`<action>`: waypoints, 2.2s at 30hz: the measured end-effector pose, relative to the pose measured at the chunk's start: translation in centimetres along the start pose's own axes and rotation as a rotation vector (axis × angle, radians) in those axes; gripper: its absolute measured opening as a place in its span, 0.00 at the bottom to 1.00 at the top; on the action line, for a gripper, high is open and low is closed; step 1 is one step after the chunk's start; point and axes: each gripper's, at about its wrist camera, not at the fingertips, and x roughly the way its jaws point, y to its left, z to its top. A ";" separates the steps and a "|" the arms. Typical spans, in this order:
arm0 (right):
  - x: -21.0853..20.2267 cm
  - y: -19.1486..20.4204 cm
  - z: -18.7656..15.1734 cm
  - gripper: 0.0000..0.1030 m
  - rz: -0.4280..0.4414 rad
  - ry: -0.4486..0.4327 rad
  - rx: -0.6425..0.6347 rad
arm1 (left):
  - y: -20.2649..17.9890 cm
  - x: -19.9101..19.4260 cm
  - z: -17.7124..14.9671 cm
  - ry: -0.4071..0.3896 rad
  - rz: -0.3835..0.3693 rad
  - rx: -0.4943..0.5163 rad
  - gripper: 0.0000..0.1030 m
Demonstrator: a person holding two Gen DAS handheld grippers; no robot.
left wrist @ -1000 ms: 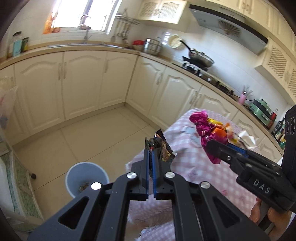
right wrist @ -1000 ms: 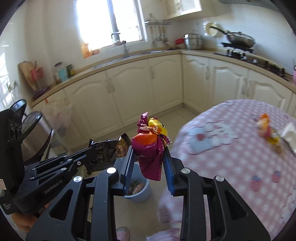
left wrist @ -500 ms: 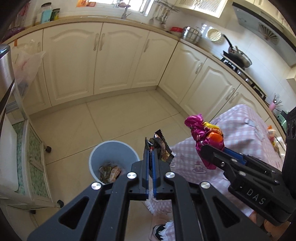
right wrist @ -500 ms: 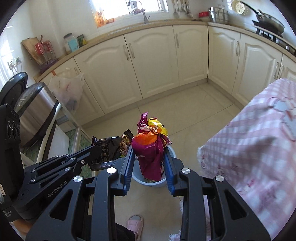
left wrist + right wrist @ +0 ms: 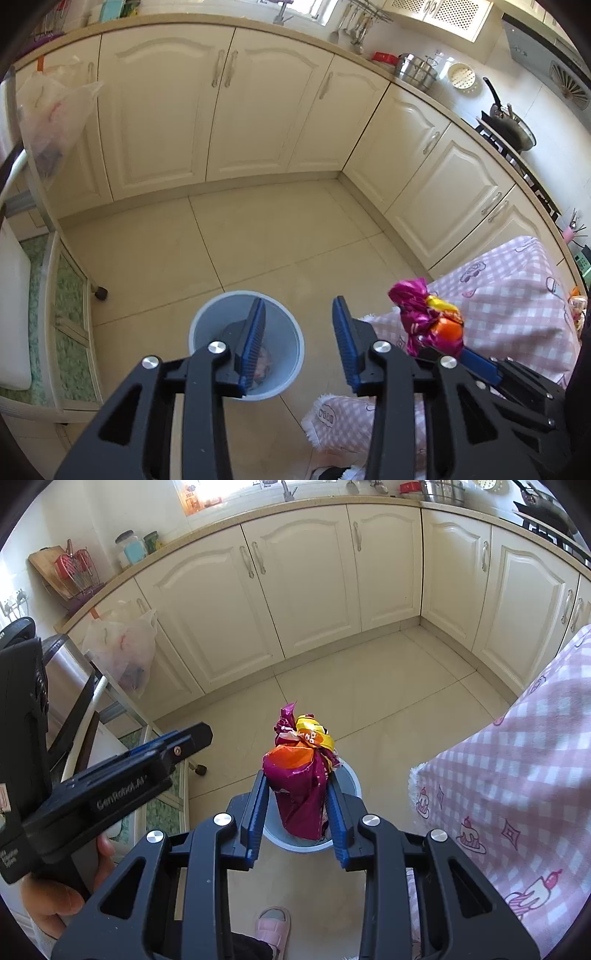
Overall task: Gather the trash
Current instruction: 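Carry both items to the bin and open the left tool over it, then open the right tool over the bin to drop the magenta wrapper, then move both open tools back from the bin to the table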
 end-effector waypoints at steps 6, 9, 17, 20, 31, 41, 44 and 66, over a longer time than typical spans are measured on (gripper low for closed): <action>0.9 0.1 -0.3 0.28 -0.002 0.021 -0.003 | 0.5 0.7 -1.4 0.036 0.005 -0.007 0.36; 1.2 0.3 -0.2 0.28 -0.004 0.025 -0.002 | 0.6 0.5 -1.7 0.038 0.009 -0.003 0.36; 1.7 1.0 0.4 0.28 0.000 0.018 -0.005 | 1.3 -0.3 -1.2 0.017 0.012 -0.018 0.36; 2.0 1.4 0.8 0.28 0.007 0.013 -0.007 | 1.7 -0.8 -0.8 -0.002 0.018 -0.025 0.36; 3.2 1.7 4.2 0.43 0.012 -0.071 0.043 | 3.0 -1.8 0.7 -0.045 0.045 -0.047 0.36; -1.2 -0.1 3.3 0.43 -0.040 -0.120 0.028 | -0.8 -2.8 1.1 -0.055 0.005 0.006 0.36; -3.7 -1.3 2.9 0.43 -0.050 -0.148 0.038 | -3.1 -3.9 1.1 -0.068 -0.016 0.037 0.36; -30.1 -19.9 -4.7 0.46 -0.345 -0.517 0.253 | -33.1 -10.1 -4.5 -0.105 -0.258 0.436 0.59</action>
